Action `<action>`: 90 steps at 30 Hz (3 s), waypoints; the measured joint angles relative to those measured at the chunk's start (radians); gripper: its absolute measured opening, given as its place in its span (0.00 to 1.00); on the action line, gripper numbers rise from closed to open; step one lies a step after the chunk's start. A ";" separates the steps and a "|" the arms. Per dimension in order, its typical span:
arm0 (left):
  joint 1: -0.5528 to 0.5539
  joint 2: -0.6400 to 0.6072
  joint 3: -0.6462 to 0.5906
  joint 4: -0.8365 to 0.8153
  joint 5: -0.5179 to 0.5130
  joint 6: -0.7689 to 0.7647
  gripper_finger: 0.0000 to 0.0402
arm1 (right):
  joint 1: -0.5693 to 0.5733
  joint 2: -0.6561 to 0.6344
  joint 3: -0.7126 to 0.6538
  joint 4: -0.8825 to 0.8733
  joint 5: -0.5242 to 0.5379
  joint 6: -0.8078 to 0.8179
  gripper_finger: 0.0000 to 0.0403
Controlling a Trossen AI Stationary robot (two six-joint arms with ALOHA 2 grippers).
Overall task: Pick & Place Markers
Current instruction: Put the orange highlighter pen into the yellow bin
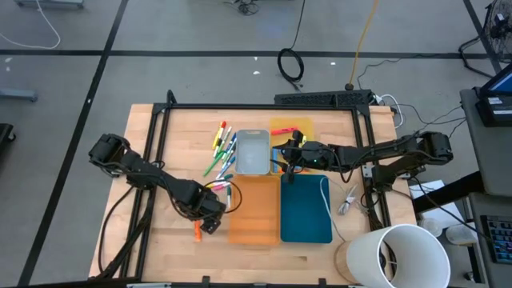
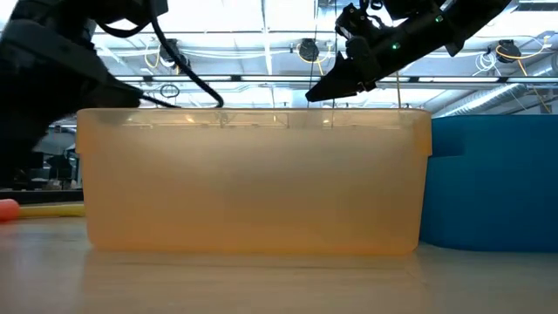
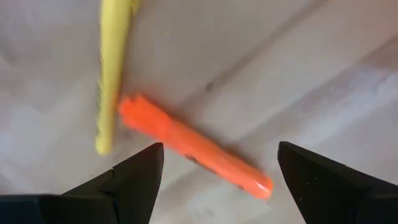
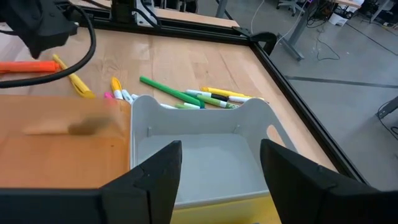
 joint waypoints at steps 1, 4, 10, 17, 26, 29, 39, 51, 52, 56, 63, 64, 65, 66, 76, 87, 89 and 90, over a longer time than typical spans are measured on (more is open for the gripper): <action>-0.003 0.000 0.000 -0.009 0.022 -0.030 0.80 | 0.000 0.000 0.000 0.000 0.000 0.000 0.51; -0.021 0.000 0.000 -0.043 0.033 -0.110 0.80 | 0.000 0.000 0.000 0.000 0.000 0.000 0.51; -0.066 0.000 0.000 -0.083 -0.015 -0.222 0.80 | 0.000 0.000 0.000 -0.001 0.000 0.000 0.51; -0.077 0.000 0.000 -0.069 -0.109 -0.260 0.80 | 0.000 0.000 0.000 -0.001 0.000 0.018 0.51; -0.071 0.053 0.002 0.073 -0.115 -0.257 0.80 | 0.000 0.000 0.000 -0.001 0.000 0.030 0.51; -0.067 0.087 0.001 0.053 -0.094 -0.247 0.80 | 0.000 0.000 0.000 -0.001 0.000 0.029 0.51; -0.075 0.104 0.004 0.064 -0.095 -0.094 0.80 | 0.000 0.000 0.000 -0.002 0.000 0.029 0.51; -0.099 0.105 0.002 0.040 -0.027 -0.171 0.80 | 0.000 0.000 0.000 -0.002 0.000 0.029 0.51; -0.099 0.106 0.002 0.041 -0.019 -0.186 0.79 | 0.000 0.000 0.000 -0.002 0.000 0.029 0.51; -0.100 0.107 0.002 0.044 0.002 -0.187 0.69 | 0.000 0.000 0.000 -0.002 0.000 0.029 0.51; -0.102 0.108 0.000 0.044 0.015 -0.154 0.35 | 0.000 0.000 0.000 -0.002 0.000 0.030 0.51; -0.102 0.108 0.000 0.045 0.005 -0.132 0.30 | 0.000 0.000 0.000 -0.002 0.000 0.030 0.51; -0.102 0.108 0.000 0.046 -0.016 -0.099 0.25 | 0.000 0.000 0.000 -0.002 0.000 0.029 0.51; -0.103 0.108 0.001 0.052 -0.034 -0.060 0.21 | 0.000 0.000 0.000 -0.002 0.000 0.029 0.51; -0.081 0.102 -0.001 0.051 -0.012 0.242 0.16 | 0.000 0.000 0.000 -0.002 0.000 0.029 0.51; -0.071 -0.057 -0.002 -0.151 -0.304 0.394 0.16 | 0.000 0.000 0.000 -0.002 0.000 0.029 0.51; -0.071 -0.130 -0.002 -0.125 -0.373 0.413 0.16 | 0.000 0.000 0.000 -0.002 0.000 0.029 0.51; -0.071 -0.166 -0.002 -0.104 -0.409 0.431 0.16 | 0.000 0.000 0.000 -0.002 0.000 0.029 0.51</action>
